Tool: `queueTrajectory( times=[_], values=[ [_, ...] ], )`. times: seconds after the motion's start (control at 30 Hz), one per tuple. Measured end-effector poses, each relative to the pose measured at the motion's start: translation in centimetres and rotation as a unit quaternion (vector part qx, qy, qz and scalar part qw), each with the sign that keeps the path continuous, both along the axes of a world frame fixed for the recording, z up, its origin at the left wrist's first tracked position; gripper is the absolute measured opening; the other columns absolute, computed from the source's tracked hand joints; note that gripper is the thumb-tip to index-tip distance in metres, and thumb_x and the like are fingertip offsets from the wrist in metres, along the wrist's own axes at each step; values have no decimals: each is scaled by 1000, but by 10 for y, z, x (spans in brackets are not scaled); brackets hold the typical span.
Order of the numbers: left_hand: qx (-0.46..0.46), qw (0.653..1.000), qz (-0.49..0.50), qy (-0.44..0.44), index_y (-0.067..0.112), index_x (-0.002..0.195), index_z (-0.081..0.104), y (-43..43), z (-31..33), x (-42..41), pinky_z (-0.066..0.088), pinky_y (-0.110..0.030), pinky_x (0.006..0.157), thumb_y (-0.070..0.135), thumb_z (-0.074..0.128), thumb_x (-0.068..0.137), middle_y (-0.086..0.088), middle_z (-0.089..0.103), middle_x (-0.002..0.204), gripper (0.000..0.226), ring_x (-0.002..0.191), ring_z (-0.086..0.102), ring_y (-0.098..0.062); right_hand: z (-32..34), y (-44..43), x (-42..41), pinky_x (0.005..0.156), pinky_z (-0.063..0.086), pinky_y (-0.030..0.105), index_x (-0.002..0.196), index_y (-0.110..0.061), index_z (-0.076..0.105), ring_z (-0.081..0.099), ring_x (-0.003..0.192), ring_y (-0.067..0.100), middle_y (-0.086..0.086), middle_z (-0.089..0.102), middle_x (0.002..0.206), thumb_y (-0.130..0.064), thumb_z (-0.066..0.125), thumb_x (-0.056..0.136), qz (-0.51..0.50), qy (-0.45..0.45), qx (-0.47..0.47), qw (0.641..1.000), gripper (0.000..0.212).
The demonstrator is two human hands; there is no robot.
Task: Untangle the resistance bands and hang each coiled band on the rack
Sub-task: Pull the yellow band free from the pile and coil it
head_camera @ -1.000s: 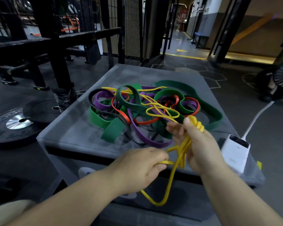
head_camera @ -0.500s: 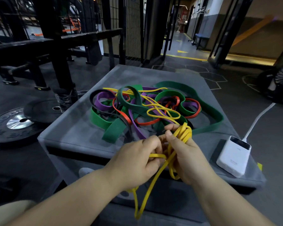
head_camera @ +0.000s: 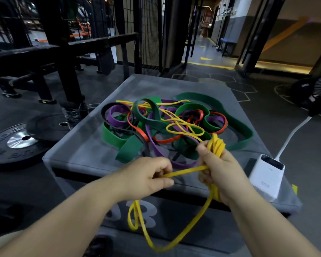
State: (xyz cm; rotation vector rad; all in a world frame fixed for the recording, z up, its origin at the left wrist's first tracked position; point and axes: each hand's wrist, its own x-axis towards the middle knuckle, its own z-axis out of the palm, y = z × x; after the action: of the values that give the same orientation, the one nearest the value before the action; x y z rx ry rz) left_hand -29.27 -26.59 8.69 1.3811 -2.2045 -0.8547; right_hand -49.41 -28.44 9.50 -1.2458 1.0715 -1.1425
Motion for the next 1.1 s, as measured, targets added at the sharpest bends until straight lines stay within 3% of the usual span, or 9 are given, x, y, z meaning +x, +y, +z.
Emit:
queueTrajectory(
  times=[0.13,0.27,0.43,0.53,0.6,0.7,0.8,0.93,1.1],
  values=[
    [8,997,0,74,29,86,60,2,9,5,44,-17,63,22,58,96,11,62,69,13,64,57,0,-7,-2,-5,59,46,36,91,-9,52,51,49,17,0,51,52,-38,60,94,94,54,39,993,30],
    [-60,997,-31,-30,37,97,59,3,10,4,49,-33,76,51,44,92,11,65,87,21,83,60,-6,-6,11,2,59,54,35,92,-3,58,68,67,28,16,62,64,-49,54,78,201,49,129,970,48],
    [-150,980,-54,-119,33,93,58,9,13,-2,49,-38,74,55,34,92,15,66,90,32,87,59,-6,-6,15,10,61,57,36,60,-11,68,68,62,28,23,60,69,-58,41,82,251,10,162,954,59],
    [-174,976,-51,-123,31,89,59,12,16,-3,48,-36,74,54,37,90,16,65,89,32,86,58,-6,-9,17,14,56,52,28,54,-18,65,65,58,22,14,59,62,-70,33,82,266,39,139,953,67],
    [-179,976,-33,-115,30,92,61,13,16,-5,48,-36,74,56,40,87,11,63,88,35,86,57,-8,-12,18,17,54,50,27,56,-20,65,57,49,18,8,54,55,-76,39,82,261,36,137,955,66],
    [-179,981,10,-73,28,89,57,10,13,-7,47,-38,70,58,56,82,9,61,81,31,79,55,-9,-14,18,19,52,47,27,60,-24,64,37,39,14,3,41,48,-66,49,86,257,29,130,957,51],
    [-112,993,21,-14,32,84,49,3,12,0,48,-39,64,45,76,75,8,59,71,31,67,54,-9,-14,15,17,48,40,25,61,-24,57,27,37,11,-1,32,44,-47,55,85,271,43,121,954,34],
    [-25,997,-40,67,30,94,52,-1,12,13,51,-37,76,21,71,85,6,62,86,22,79,58,-12,-14,10,9,49,24,31,72,-15,57,22,36,11,-1,29,43,-43,59,86,278,48,134,950,31],
    [-83,991,-21,104,23,92,54,-1,11,6,49,-33,75,25,62,86,5,61,86,10,81,59,-14,-13,11,5,57,49,32,80,-10,52,40,36,15,-1,31,41,-44,65,89,325,83,168,927,38]
  ],
)
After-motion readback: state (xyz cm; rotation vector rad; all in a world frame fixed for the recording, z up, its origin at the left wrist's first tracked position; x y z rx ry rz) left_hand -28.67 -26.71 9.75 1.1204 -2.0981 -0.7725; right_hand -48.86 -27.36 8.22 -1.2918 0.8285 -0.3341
